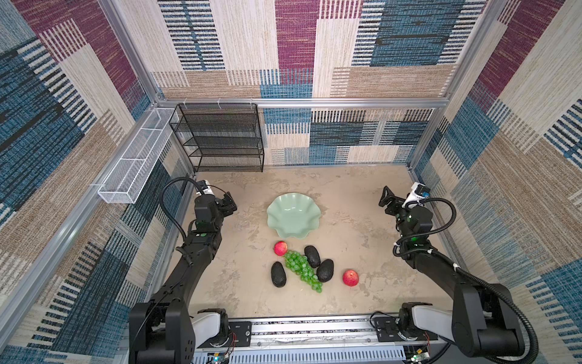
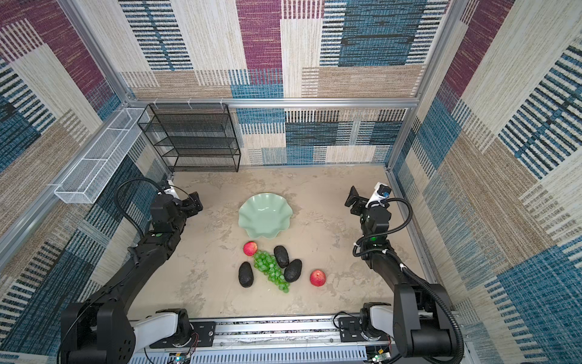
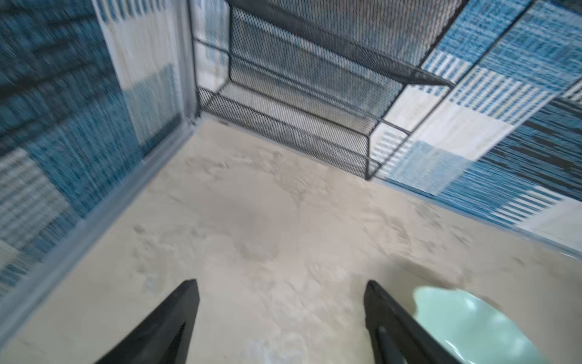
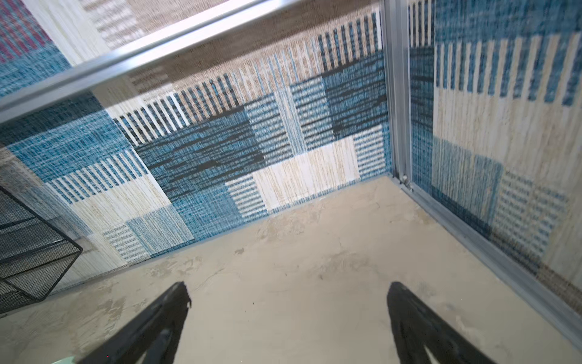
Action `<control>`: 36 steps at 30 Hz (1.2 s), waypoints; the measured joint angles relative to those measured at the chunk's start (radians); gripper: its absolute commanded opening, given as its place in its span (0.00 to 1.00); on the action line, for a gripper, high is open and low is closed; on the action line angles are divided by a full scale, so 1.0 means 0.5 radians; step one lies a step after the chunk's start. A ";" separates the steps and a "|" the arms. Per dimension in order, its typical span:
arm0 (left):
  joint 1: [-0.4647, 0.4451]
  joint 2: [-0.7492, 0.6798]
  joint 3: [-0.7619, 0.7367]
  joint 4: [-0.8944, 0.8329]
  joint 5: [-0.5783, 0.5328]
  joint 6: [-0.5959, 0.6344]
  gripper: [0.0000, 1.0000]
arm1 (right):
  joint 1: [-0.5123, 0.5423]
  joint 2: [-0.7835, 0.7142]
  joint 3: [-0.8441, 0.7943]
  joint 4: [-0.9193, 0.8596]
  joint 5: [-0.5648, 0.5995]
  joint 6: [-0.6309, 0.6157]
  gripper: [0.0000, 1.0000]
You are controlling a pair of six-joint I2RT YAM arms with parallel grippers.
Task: Place and organize the fake fruits in the fruit bowl
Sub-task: 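Lower the left gripper onto the avocado nearest the robot and grasp it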
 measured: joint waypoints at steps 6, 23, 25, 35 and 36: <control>-0.284 -0.094 0.088 -0.758 0.317 -0.209 0.81 | -0.001 0.201 0.171 -0.163 -0.283 0.103 1.00; -1.181 -0.310 -0.323 -1.306 0.401 -0.665 0.83 | 0.001 0.477 0.335 -0.323 -0.477 0.120 1.00; -1.227 -0.225 -0.323 -1.281 0.394 -0.684 0.83 | 0.001 0.487 0.334 -0.323 -0.505 0.129 1.00; -1.467 0.201 -0.228 -1.167 0.347 -0.710 0.51 | 0.001 0.484 0.327 -0.331 -0.526 0.137 1.00; -1.477 0.207 -0.220 -1.172 0.341 -0.710 0.47 | 0.001 0.485 0.327 -0.331 -0.526 0.137 1.00</control>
